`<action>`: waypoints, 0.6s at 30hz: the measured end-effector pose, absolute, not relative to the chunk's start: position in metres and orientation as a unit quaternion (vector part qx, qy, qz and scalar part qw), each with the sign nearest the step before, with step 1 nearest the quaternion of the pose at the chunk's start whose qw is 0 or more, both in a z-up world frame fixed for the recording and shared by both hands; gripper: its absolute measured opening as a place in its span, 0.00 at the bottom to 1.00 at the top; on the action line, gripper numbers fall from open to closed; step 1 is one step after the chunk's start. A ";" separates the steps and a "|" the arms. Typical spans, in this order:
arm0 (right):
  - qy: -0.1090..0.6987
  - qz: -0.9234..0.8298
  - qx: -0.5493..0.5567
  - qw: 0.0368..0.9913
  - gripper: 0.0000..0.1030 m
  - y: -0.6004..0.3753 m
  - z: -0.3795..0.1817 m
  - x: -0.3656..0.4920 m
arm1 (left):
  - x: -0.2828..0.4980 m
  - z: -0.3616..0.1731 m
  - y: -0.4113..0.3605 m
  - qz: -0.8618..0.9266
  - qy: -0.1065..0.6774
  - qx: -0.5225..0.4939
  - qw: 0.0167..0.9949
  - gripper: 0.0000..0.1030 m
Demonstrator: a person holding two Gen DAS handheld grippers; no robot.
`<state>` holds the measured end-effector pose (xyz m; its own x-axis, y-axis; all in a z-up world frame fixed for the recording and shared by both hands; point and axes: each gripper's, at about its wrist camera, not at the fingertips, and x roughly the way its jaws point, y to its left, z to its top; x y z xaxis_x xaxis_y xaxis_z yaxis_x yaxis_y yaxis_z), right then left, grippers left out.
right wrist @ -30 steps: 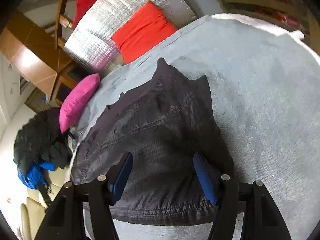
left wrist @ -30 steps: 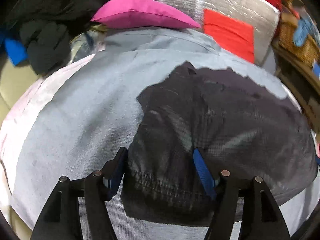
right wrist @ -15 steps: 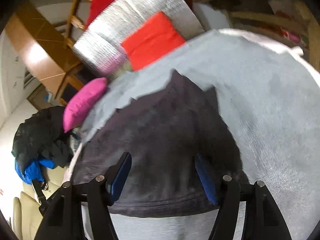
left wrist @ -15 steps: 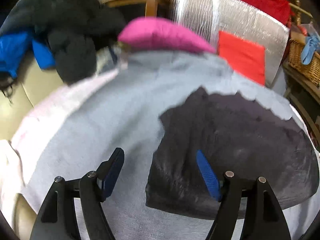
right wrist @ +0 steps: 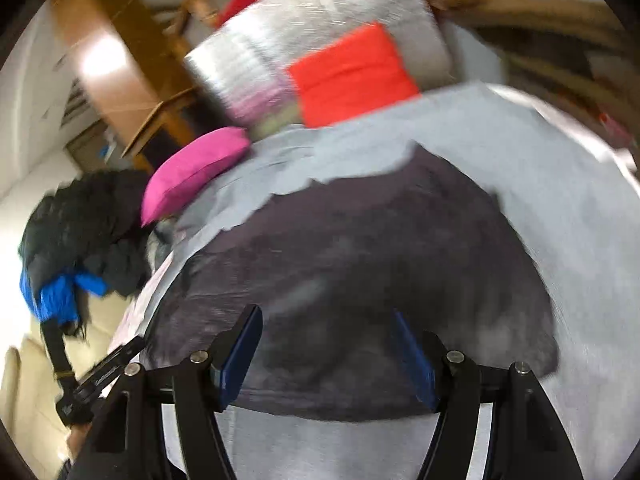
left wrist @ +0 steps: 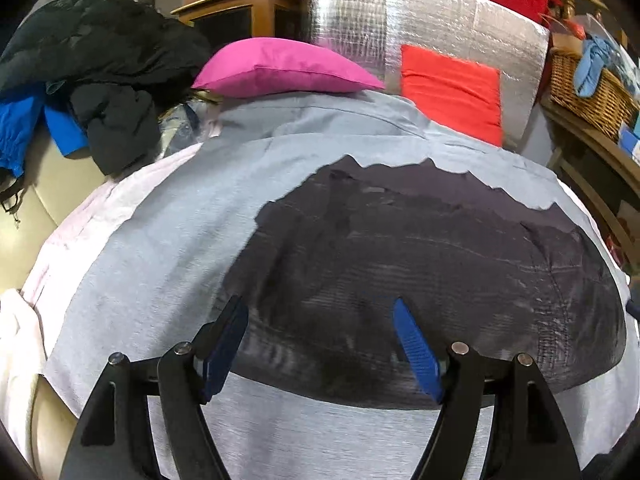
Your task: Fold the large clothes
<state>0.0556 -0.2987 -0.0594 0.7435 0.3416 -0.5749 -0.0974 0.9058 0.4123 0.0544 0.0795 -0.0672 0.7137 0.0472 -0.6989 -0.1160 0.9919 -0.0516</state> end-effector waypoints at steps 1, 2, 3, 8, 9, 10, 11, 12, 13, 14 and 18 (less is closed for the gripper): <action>0.336 0.123 0.159 0.920 0.70 -0.284 -0.056 0.058 | 0.055 -0.067 0.077 0.042 0.376 -0.044 0.925 0.74; 0.338 0.124 0.146 0.921 0.70 -0.273 -0.058 0.061 | 0.054 -0.067 0.074 0.041 0.377 -0.042 0.924 0.74; 0.342 0.124 0.134 0.922 0.70 -0.263 -0.063 0.063 | 0.054 -0.068 0.073 0.040 0.377 -0.042 0.924 0.74; 0.392 0.087 0.069 0.913 0.71 -0.238 -0.118 0.078 | 0.059 -0.072 0.067 0.034 0.390 -0.043 0.919 0.74; 0.386 0.084 0.067 0.916 0.70 -0.237 -0.121 0.076 | 0.060 -0.072 0.066 0.032 0.388 -0.042 0.920 0.74; 0.380 0.081 0.065 0.919 0.70 -0.237 -0.118 0.073 | 0.061 -0.072 0.064 0.031 0.387 -0.041 0.921 0.74; 0.379 0.082 0.067 0.919 0.70 -0.237 -0.113 0.071 | 0.062 -0.072 0.062 0.032 0.387 -0.041 0.921 0.74; 0.377 0.082 0.070 0.920 0.70 -0.237 -0.110 0.070 | 0.064 -0.072 0.061 0.032 0.389 -0.042 0.920 0.74; 0.370 0.078 0.072 0.923 0.71 -0.239 -0.106 0.068 | 0.066 -0.073 0.059 0.030 0.390 -0.046 0.919 0.74; 0.358 0.066 0.071 0.929 0.73 -0.242 -0.102 0.065 | 0.066 -0.073 0.057 0.028 0.389 -0.050 0.919 0.74; 0.371 0.029 0.047 0.927 0.80 -0.242 -0.120 0.066 | 0.066 -0.078 0.039 0.016 0.382 -0.046 0.923 0.74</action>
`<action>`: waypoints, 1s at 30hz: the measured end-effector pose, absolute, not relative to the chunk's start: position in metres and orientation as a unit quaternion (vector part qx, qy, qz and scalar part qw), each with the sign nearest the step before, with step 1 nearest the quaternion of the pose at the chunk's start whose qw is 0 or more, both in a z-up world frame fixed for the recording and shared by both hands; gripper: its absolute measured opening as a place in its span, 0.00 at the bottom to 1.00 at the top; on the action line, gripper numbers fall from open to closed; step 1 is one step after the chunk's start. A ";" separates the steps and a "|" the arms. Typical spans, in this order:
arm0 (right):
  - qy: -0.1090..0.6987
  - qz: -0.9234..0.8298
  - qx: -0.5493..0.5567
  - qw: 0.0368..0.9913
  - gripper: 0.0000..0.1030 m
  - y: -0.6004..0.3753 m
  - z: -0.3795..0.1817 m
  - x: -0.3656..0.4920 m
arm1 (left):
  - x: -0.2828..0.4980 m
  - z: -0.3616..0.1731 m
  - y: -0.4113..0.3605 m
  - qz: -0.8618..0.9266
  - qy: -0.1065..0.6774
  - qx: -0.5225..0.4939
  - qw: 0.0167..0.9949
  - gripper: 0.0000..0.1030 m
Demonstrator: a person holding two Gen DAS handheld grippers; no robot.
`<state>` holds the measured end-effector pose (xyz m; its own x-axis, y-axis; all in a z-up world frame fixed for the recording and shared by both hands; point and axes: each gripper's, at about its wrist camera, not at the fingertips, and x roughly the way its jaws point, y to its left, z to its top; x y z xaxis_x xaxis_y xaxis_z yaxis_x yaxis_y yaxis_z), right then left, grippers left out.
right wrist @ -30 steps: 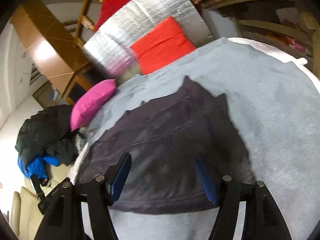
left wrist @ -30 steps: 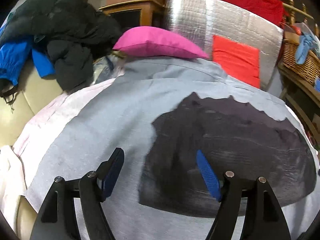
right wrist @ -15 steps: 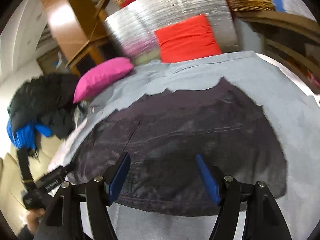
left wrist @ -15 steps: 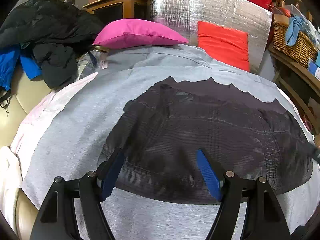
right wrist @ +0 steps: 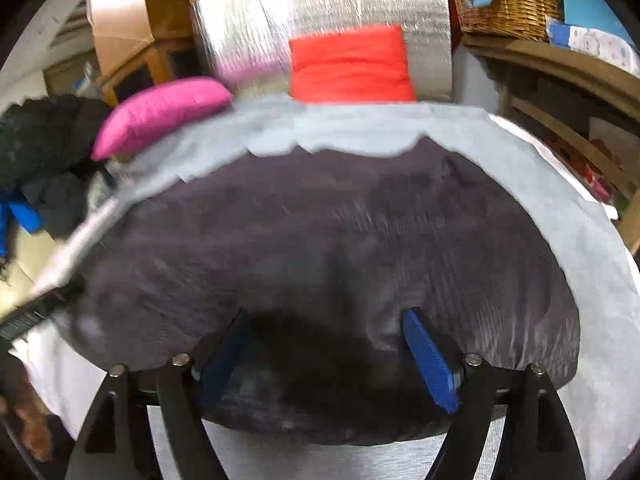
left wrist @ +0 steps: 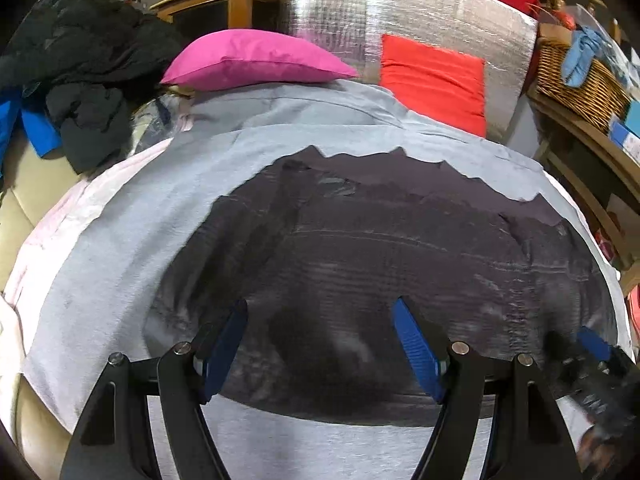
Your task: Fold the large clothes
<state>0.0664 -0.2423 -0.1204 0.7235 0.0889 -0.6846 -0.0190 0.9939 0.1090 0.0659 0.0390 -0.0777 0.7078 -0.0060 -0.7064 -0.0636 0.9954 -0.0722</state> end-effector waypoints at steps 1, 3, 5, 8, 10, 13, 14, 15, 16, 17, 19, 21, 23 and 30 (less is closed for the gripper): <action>0.371 0.029 0.041 0.927 0.81 -0.242 -0.123 0.066 | 0.066 -0.081 0.032 0.014 0.377 -0.034 0.925 0.74; 0.359 0.021 0.022 0.933 0.81 -0.238 -0.124 0.063 | 0.074 -0.103 0.014 0.020 0.397 0.015 0.917 0.74; 0.359 0.015 0.018 0.933 0.82 -0.236 -0.125 0.065 | 0.079 -0.122 0.006 0.028 0.407 0.040 0.912 0.75; 0.371 0.019 0.018 0.928 0.82 -0.237 -0.120 0.065 | 0.077 -0.116 0.004 0.031 0.404 0.048 0.913 0.75; 0.383 0.027 0.032 0.923 0.82 -0.241 -0.110 0.072 | 0.076 -0.104 0.010 0.031 0.408 0.030 0.912 0.75; 0.377 0.040 0.061 0.923 0.82 -0.250 -0.082 0.085 | 0.073 -0.089 0.012 0.029 0.392 0.017 0.919 0.75; 0.376 0.038 0.063 0.924 0.82 -0.252 -0.071 0.094 | 0.073 -0.085 0.010 0.024 0.389 0.018 0.921 0.75; 0.383 0.034 0.057 0.922 0.82 -0.253 -0.064 0.108 | 0.075 -0.083 0.006 0.018 0.390 0.021 0.921 0.75; 0.392 0.028 0.046 0.918 0.82 -0.252 -0.062 0.119 | 0.077 -0.082 0.004 0.014 0.391 0.022 0.920 0.75; 0.404 0.018 0.032 0.914 0.82 -0.252 -0.061 0.132 | 0.078 -0.082 0.001 0.010 0.390 0.022 0.920 0.75; 0.428 0.002 0.018 0.903 0.82 -0.252 -0.068 0.154 | 0.084 -0.087 -0.005 0.008 0.399 0.023 0.916 0.77; 0.461 -0.014 -0.003 0.888 0.82 -0.250 -0.084 0.174 | 0.093 -0.101 -0.007 0.004 0.431 0.020 0.902 0.78; 0.493 -0.020 -0.011 0.870 0.84 -0.248 -0.106 0.185 | 0.097 -0.108 -0.007 0.006 0.442 0.021 0.897 0.78; 0.449 -0.014 0.016 0.893 0.84 -0.251 -0.077 0.132 | 0.086 -0.092 0.000 0.006 0.430 0.011 0.903 0.78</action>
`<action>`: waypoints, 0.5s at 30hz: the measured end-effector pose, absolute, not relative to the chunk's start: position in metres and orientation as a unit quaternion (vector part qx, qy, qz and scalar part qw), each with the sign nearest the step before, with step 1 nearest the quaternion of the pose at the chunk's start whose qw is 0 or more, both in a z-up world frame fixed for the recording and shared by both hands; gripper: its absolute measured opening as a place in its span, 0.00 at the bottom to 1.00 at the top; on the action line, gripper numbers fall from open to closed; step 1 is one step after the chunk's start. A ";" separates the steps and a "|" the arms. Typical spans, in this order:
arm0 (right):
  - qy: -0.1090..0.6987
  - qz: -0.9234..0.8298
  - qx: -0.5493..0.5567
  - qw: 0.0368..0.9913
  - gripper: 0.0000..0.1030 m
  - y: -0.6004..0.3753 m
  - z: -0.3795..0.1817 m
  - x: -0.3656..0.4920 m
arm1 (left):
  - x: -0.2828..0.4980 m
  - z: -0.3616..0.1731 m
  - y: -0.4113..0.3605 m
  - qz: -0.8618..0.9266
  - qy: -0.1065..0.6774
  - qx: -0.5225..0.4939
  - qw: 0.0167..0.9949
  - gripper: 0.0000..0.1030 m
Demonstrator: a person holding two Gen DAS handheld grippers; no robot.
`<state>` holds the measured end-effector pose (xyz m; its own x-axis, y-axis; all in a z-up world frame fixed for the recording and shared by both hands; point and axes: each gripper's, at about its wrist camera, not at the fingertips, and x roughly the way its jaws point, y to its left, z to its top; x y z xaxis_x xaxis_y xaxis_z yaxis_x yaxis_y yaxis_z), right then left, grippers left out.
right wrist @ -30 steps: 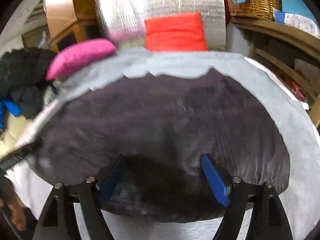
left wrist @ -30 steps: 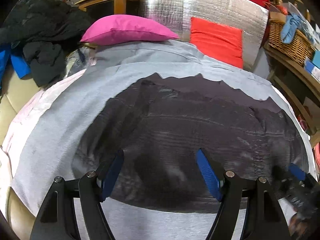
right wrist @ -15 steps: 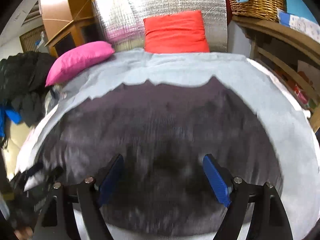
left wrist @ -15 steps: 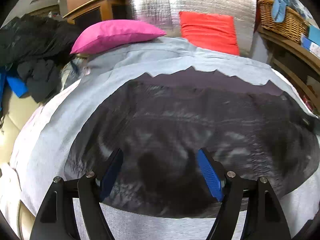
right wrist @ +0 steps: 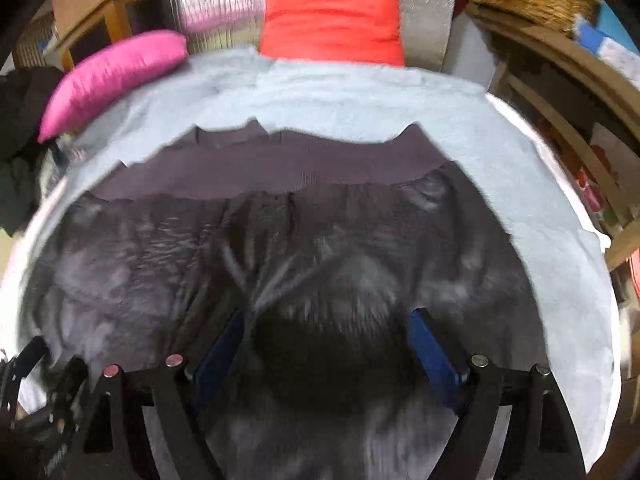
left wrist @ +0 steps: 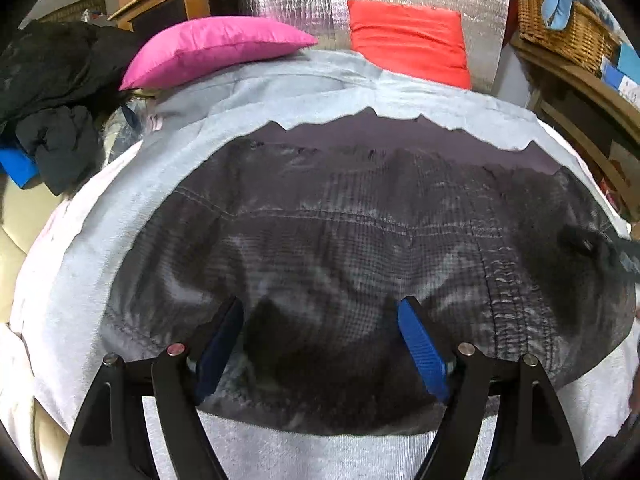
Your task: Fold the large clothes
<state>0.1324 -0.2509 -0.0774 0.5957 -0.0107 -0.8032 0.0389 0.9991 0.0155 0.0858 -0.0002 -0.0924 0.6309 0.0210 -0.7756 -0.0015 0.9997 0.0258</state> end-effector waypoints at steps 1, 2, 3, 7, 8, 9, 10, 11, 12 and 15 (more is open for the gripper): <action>0.439 -0.012 0.020 0.898 0.84 -0.251 -0.074 0.119 | 0.083 -0.091 0.001 0.006 0.429 0.011 0.903 0.78; 0.432 -0.010 0.022 0.901 0.84 -0.250 -0.072 0.108 | 0.079 -0.090 0.003 0.007 0.426 0.010 0.905 0.78; 0.427 -0.007 0.021 0.904 0.84 -0.249 -0.072 0.095 | 0.076 -0.088 0.004 0.010 0.425 0.009 0.905 0.78; 0.407 -0.009 0.027 0.913 0.84 -0.249 -0.084 0.053 | 0.067 -0.085 0.007 0.012 0.425 0.006 0.905 0.78; 0.416 -0.010 0.025 0.909 0.84 -0.248 -0.094 0.050 | 0.065 -0.085 0.007 0.013 0.426 0.007 0.905 0.78; 0.425 -0.008 0.024 0.905 0.84 -0.250 -0.101 0.055 | 0.063 -0.084 0.007 0.013 0.426 0.007 0.905 0.78; 0.428 -0.008 0.016 0.903 0.84 -0.249 -0.107 0.057 | 0.060 -0.081 0.007 0.011 0.425 0.006 0.905 0.78; 0.429 -0.011 0.008 0.903 0.84 -0.248 -0.111 0.059 | 0.057 -0.079 0.007 0.009 0.423 0.006 0.906 0.78; 0.430 -0.013 0.008 0.903 0.84 -0.248 -0.110 0.057 | 0.053 -0.075 0.008 0.007 0.418 0.005 0.908 0.78; 0.417 -0.005 0.034 0.908 0.84 -0.250 -0.091 0.053 | 0.042 -0.064 0.011 0.003 0.405 -0.001 0.914 0.78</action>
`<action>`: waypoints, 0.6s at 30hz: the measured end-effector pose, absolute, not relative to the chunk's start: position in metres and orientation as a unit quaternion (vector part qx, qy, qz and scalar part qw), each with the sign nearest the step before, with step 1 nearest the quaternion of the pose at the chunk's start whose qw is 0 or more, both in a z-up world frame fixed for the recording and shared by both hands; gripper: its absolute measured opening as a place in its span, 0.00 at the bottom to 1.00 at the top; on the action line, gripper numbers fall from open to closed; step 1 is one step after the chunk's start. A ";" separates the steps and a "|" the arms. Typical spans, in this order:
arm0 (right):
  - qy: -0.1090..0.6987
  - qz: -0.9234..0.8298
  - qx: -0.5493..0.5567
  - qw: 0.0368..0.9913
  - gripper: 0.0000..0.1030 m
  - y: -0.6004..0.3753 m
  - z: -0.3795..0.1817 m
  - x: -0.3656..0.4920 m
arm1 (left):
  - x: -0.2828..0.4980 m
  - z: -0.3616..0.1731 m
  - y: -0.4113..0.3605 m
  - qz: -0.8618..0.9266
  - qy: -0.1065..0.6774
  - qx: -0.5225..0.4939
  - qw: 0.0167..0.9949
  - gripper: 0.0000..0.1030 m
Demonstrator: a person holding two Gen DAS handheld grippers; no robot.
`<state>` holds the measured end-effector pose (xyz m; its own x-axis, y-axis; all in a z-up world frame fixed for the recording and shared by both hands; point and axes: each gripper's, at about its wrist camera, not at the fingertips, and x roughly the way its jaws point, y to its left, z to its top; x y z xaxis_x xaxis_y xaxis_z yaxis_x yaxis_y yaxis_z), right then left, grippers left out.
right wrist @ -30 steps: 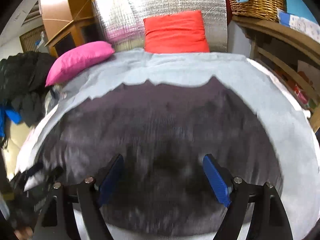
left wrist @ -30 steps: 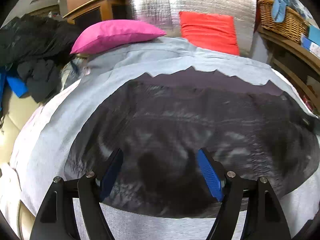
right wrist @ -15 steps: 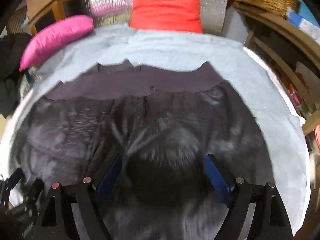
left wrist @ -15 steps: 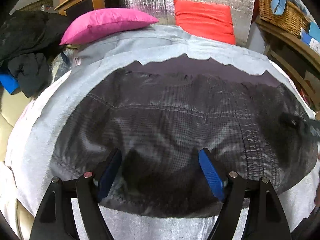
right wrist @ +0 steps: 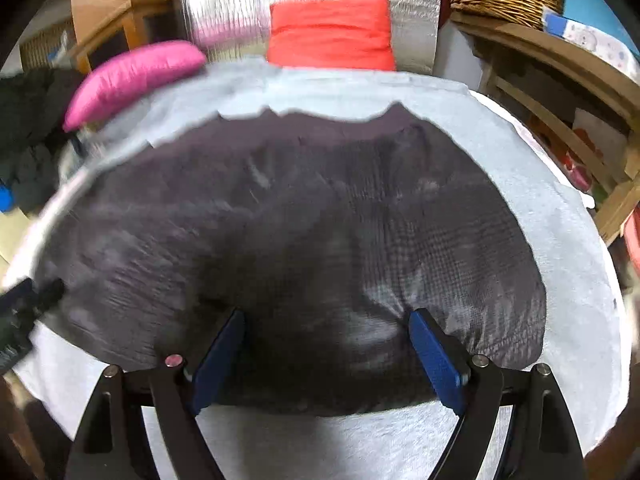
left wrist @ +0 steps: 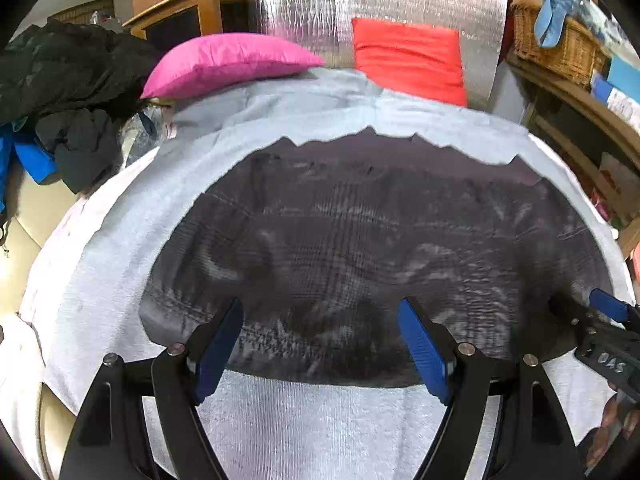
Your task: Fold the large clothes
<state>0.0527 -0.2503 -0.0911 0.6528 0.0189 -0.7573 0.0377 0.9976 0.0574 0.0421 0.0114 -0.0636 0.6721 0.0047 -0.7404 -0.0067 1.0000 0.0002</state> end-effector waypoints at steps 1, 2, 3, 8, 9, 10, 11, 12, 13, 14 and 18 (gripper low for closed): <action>0.405 -0.004 0.039 0.914 0.85 -0.250 -0.082 0.048 | 0.038 -0.060 0.013 0.000 0.400 -0.005 0.916 0.78; 0.393 -0.005 0.041 0.919 0.85 -0.249 -0.074 0.041 | 0.035 -0.057 0.014 -0.003 0.396 -0.007 0.918 0.78; 0.384 -0.003 0.043 0.922 0.85 -0.248 -0.067 0.034 | 0.030 -0.054 0.015 -0.006 0.391 -0.009 0.920 0.79; 0.353 0.012 0.068 0.933 0.85 -0.243 -0.048 -0.013 | 0.001 -0.041 0.020 -0.017 0.355 -0.002 0.935 0.83; 0.350 0.013 0.069 0.934 0.85 -0.241 -0.047 -0.022 | -0.005 -0.039 0.020 -0.017 0.350 0.002 0.937 0.85; 0.346 0.012 0.068 0.936 0.85 -0.240 -0.045 -0.029 | -0.008 -0.036 0.019 -0.018 0.348 0.004 0.937 0.85; 0.339 0.009 0.064 0.939 0.85 -0.237 -0.044 -0.038 | -0.012 -0.034 0.018 -0.019 0.349 0.007 0.937 0.86; 0.336 0.009 0.058 0.940 0.85 -0.233 -0.042 -0.044 | -0.015 -0.031 0.016 -0.020 0.349 0.008 0.937 0.86; 0.334 0.009 0.055 0.941 0.85 -0.230 -0.042 -0.047 | -0.018 -0.029 0.015 -0.018 0.347 0.007 0.938 0.86; 0.330 0.009 0.049 0.943 0.85 -0.226 -0.040 -0.052 | -0.021 -0.026 0.015 -0.014 0.344 0.003 0.939 0.86; 0.324 -0.001 0.018 0.946 0.85 -0.215 -0.034 -0.062 | -0.031 -0.014 0.013 -0.009 0.334 0.005 0.942 0.94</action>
